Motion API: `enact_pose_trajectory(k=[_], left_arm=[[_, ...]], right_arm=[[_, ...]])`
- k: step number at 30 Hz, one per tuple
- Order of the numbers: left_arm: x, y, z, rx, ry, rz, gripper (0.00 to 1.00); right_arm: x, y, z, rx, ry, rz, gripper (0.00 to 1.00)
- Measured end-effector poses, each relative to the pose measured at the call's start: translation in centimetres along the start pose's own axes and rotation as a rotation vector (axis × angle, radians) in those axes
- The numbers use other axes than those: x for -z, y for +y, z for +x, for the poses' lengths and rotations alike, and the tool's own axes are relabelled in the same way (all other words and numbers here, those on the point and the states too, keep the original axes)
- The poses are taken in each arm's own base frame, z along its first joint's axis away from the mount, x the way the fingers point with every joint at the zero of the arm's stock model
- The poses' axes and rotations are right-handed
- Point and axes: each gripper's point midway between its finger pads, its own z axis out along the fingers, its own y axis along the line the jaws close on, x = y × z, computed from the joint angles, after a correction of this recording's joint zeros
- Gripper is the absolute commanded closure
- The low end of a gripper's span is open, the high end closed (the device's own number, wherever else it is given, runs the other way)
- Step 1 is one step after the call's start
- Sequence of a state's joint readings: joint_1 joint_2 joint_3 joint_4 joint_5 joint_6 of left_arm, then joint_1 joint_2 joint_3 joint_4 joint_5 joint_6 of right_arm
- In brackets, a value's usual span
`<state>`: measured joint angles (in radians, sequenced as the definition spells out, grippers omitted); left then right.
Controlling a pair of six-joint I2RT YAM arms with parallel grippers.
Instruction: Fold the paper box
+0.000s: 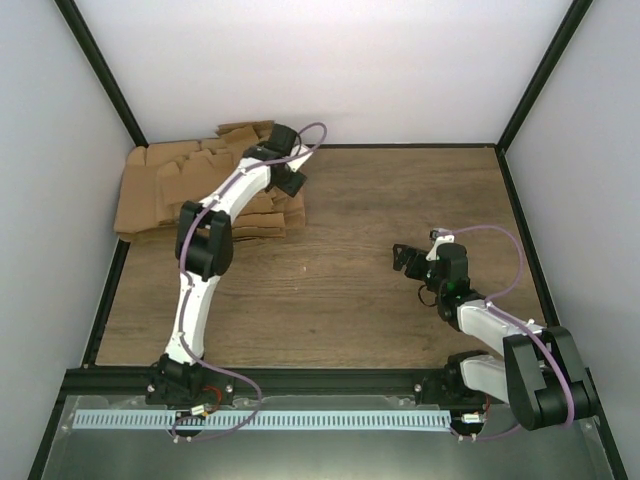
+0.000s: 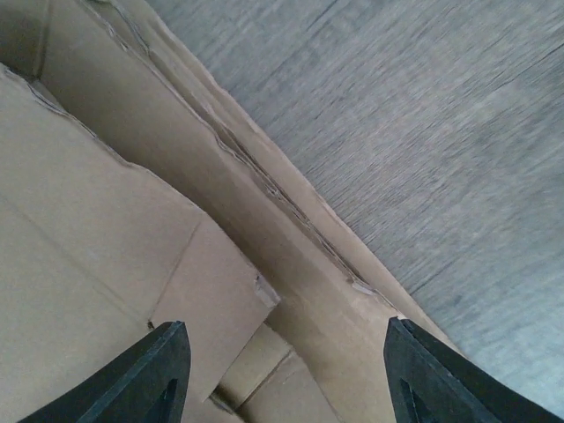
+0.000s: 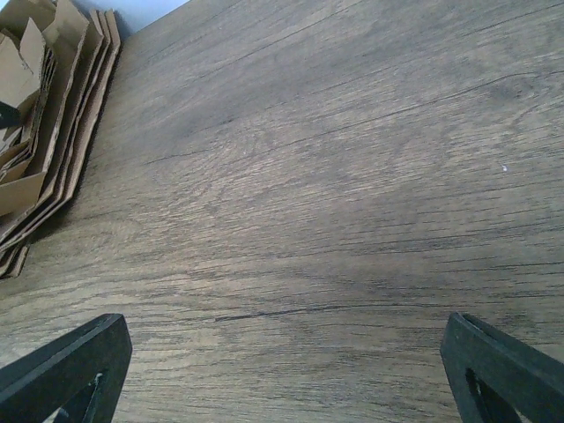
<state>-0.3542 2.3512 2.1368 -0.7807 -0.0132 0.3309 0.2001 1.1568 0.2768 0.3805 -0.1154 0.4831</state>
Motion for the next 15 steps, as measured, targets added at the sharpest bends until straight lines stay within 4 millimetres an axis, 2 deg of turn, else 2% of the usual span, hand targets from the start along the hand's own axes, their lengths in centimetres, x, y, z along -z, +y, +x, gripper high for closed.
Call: enact_pose_trajectory(k=[4,9,12,15], left_arm=[[-1.5,0.0,0.8,-0.016,0.047,-0.093,0.4],[-1.3,2.5,0.6,0.026,0.041,-0.213,0.4],[-1.2,3.5,0.4,0.039,0.031,-0.259,0.36],[-1.1,3.5,0.0,0.043,0.018,-0.274,0.3]], right_arm=[[0.0,0.0,0.0,0.0,0.0,0.002,0.0],[0.0,-0.1,0.0,0.0,0.001,0.006,0.0],[0.0,-0.1,0.1,0.0,0.001,0.006,0.0],[0.0,-0.1,0.1,0.0,0.001,0.006,0.0]])
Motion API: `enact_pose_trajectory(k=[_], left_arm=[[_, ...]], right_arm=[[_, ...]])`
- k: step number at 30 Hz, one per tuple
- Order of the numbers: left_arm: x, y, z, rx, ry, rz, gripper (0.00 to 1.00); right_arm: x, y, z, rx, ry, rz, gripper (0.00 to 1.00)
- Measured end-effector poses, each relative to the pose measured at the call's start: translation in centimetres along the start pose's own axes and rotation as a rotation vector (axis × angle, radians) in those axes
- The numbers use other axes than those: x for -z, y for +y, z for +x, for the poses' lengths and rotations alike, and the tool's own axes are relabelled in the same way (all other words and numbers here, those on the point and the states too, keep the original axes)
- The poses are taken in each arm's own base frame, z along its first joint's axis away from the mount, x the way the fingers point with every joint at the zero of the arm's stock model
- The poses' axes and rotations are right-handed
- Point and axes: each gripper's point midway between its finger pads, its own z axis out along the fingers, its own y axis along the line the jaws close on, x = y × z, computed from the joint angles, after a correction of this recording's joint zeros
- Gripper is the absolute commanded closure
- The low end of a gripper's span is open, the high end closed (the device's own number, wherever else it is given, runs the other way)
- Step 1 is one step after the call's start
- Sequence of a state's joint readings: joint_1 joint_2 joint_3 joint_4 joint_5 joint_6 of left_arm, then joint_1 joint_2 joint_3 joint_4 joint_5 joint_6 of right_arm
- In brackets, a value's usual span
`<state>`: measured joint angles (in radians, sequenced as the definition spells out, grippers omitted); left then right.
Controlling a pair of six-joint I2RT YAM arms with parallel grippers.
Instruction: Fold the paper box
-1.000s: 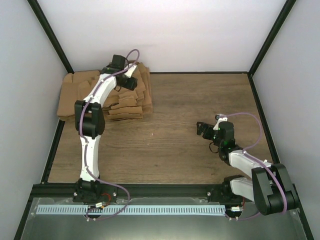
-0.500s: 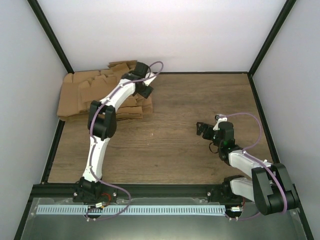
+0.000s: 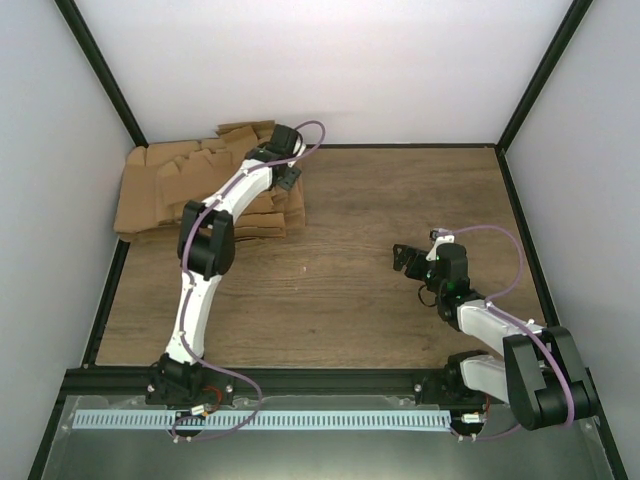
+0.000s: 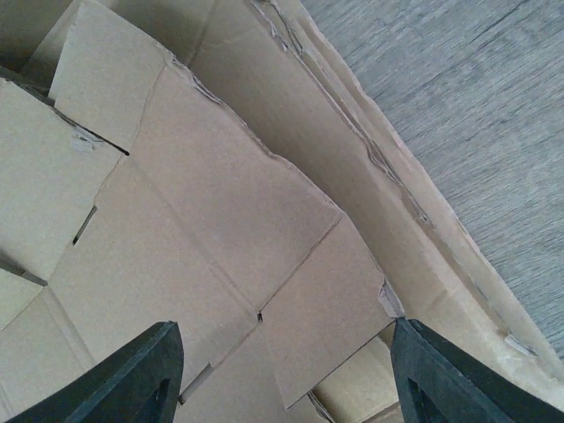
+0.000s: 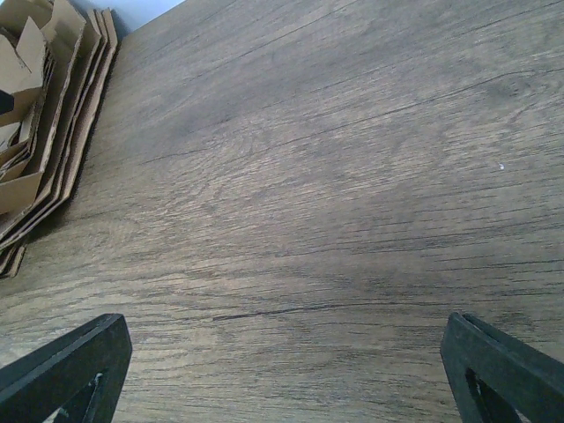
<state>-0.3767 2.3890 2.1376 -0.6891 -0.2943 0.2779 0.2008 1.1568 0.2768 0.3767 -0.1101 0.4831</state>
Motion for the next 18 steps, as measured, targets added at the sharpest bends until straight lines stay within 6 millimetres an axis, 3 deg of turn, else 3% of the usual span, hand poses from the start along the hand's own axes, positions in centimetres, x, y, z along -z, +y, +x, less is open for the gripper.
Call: enact_pose_trajectory(k=[8,14,18], left_arm=[[0.4,-1.0,-0.8,-0.011,-0.021,-0.012,0.3],[-0.4,-1.7,-0.5,-0.018,-0.012,-0.008,0.24],[-1.5,-2.3,0.4,-0.026,0.014,-0.004,0.33]], right_arm=[[0.0,0.0,0.0,0.0,0.001,0.001,0.0],[0.0,0.0,0.1,0.0,0.002,0.002,0.0],[0.0,-0.1,0.1,0.0,0.004,0.002,0.0]])
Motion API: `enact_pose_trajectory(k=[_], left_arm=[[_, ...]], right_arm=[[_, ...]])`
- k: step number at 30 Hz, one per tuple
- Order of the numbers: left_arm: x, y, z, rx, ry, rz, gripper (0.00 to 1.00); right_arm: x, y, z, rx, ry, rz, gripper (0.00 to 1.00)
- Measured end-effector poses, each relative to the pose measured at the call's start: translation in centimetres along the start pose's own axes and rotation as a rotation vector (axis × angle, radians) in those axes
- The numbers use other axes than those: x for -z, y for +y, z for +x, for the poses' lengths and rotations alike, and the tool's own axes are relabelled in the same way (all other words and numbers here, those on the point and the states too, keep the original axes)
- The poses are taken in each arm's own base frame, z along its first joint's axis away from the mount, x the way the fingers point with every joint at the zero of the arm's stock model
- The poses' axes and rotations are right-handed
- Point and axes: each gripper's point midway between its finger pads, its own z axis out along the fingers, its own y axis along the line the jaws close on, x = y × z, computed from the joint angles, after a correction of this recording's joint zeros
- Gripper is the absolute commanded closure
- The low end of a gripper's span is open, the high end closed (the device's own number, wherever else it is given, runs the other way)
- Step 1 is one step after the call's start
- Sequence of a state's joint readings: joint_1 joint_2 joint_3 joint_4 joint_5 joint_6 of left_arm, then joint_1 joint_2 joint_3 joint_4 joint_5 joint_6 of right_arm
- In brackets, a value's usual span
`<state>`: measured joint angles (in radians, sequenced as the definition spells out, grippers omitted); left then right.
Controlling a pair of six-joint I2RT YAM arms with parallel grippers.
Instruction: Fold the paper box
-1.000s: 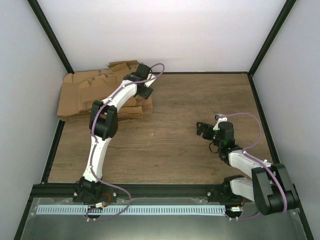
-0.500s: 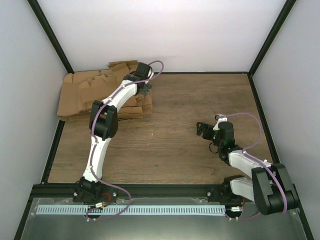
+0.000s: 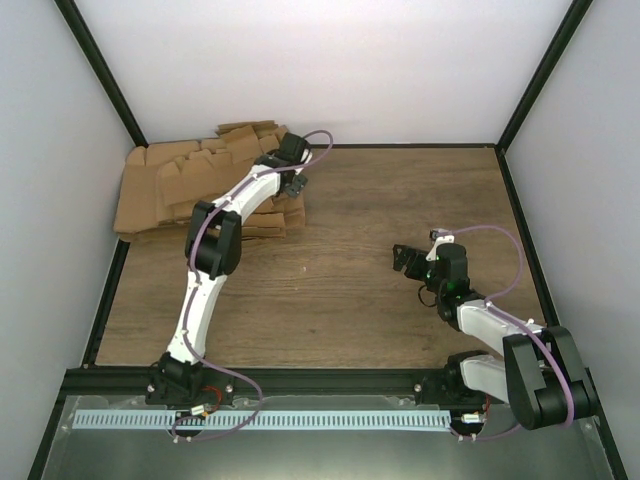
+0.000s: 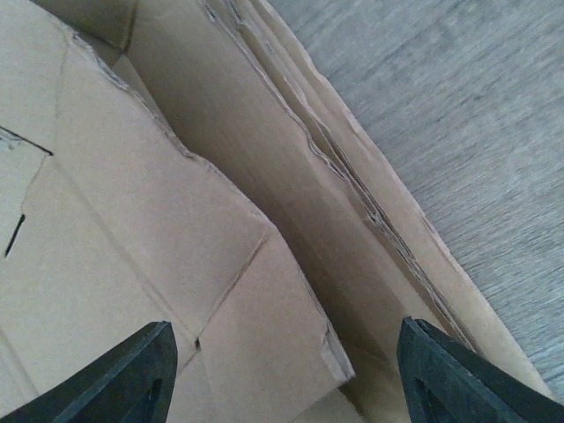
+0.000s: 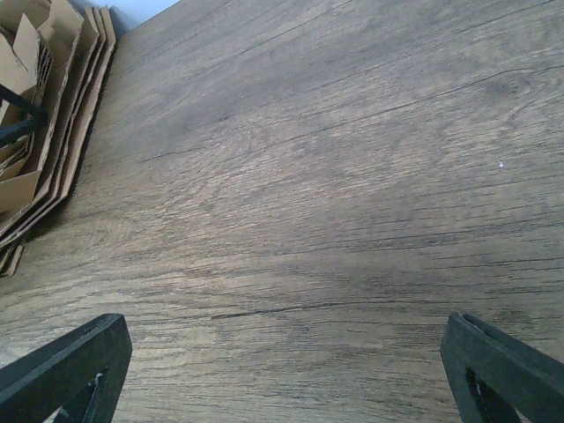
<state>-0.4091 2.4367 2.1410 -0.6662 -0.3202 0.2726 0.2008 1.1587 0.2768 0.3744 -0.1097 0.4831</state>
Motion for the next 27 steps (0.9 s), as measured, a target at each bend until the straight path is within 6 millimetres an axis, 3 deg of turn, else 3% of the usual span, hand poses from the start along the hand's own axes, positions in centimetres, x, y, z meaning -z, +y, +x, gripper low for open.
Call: enact_pose_trajectory(k=[4,8,12,18,22,27], left_arm=[[-0.6,-0.1,0.6,-0.007,0.018,-0.009,0.5],[-0.6,0.6,0.5,-0.004,0.017,-0.05,0.78],[-0.5,1.5,0.5,-0.003,0.023,-0.099,0.96],[1.6,3.0,-0.7,-0.008,-0.001,-0.176,0.96],[5.5,5.3,-2.7,0.019,-0.054,-0.247,0.96],[11.8,9.2,-5.0,0.084,-0.143,-0.34,0.96]], right_arm=[[0.0,0.0,0.0,0.0,0.001,0.001,0.0],[0.0,0.0,0.0,0.0,0.001,0.001,0.0],[0.0,-0.1,0.0,0.0,0.001,0.002,0.0],[0.0,-0.1,0.1,0.0,0.002,0.004,0.0],[0.0,-0.1,0.1,0.0,0.002,0.004,0.0],[0.0,-0.1,0.1,0.0,0.002,0.004,0.0]])
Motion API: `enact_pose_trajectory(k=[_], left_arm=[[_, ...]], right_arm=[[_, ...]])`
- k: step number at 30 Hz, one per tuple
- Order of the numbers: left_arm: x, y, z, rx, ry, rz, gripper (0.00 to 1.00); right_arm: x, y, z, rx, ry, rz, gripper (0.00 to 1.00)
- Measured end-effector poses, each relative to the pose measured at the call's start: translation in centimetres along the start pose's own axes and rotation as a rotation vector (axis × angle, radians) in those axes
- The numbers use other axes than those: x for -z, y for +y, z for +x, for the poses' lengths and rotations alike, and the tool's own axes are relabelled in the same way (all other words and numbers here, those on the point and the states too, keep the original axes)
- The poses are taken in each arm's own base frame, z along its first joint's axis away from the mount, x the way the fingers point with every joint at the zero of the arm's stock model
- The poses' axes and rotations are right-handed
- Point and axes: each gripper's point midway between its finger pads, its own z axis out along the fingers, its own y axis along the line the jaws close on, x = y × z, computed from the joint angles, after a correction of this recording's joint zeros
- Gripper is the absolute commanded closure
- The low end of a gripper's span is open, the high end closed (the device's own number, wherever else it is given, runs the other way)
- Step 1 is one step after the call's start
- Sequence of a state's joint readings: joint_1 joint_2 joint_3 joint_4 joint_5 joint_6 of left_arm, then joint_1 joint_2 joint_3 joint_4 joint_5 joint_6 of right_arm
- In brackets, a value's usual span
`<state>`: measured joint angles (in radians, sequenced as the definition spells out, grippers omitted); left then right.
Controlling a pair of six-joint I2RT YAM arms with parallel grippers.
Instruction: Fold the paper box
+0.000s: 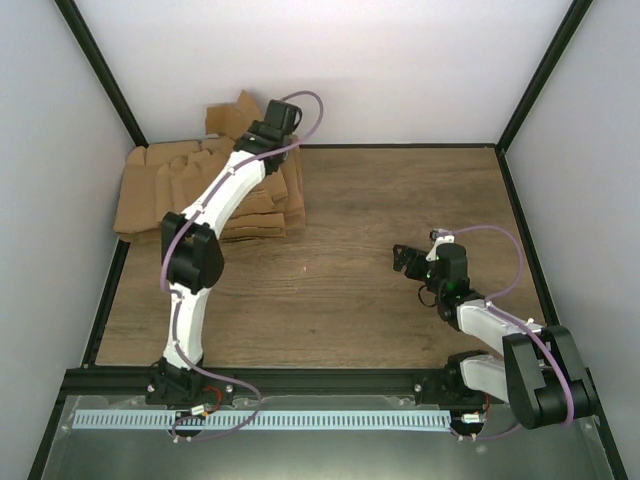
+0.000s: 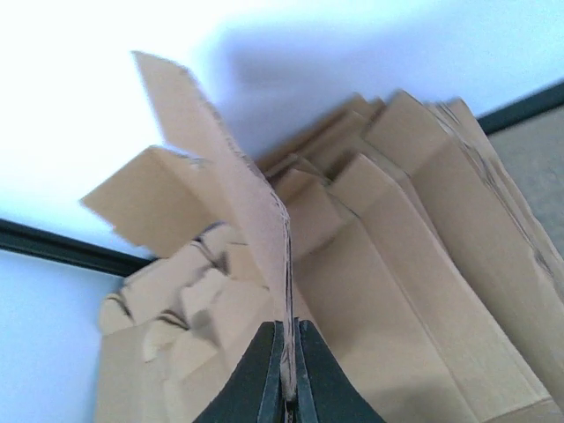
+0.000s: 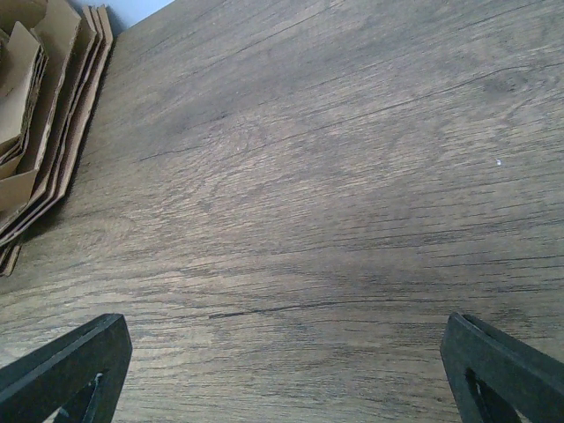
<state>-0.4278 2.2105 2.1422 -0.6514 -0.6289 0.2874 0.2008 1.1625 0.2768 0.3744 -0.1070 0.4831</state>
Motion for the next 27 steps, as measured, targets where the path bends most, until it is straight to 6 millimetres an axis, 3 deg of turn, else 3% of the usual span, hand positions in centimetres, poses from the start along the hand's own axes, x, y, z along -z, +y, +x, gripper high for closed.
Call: enact_pose_trajectory(k=[5,11,17,20,23,27], left_arm=[[3.9,4.2,-1.9,0.056,-0.053,-0.063,0.96],[8.3,7.9,-2.8,0.109,-0.095,-0.076,0.96],[16.1,10.0,-2.8,0.174,-0.18,0.048,0.96],[21.5,8.4,-2.3,0.184,-0.243,0.173,0.96],[26.8,5.1,-1.0,0.181,-0.299,0.352,0.95],[31.0,-2.2,3.5,0.16,-0.28,0.656,0.87]], right_arm=[[0.0,0.0,0.0,0.0,0.0,0.0,0.0],[0.0,0.0,0.0,0.0,0.0,0.0,0.0],[0.0,0.0,0.0,0.0,0.0,0.0,0.0],[0.0,0.0,0.0,0.0,0.001,0.0,0.0],[0.0,0.0,0.0,0.0,0.0,0.0,0.0],[0.0,0.0,0.0,0.001,0.001,-0.001,0.0]])
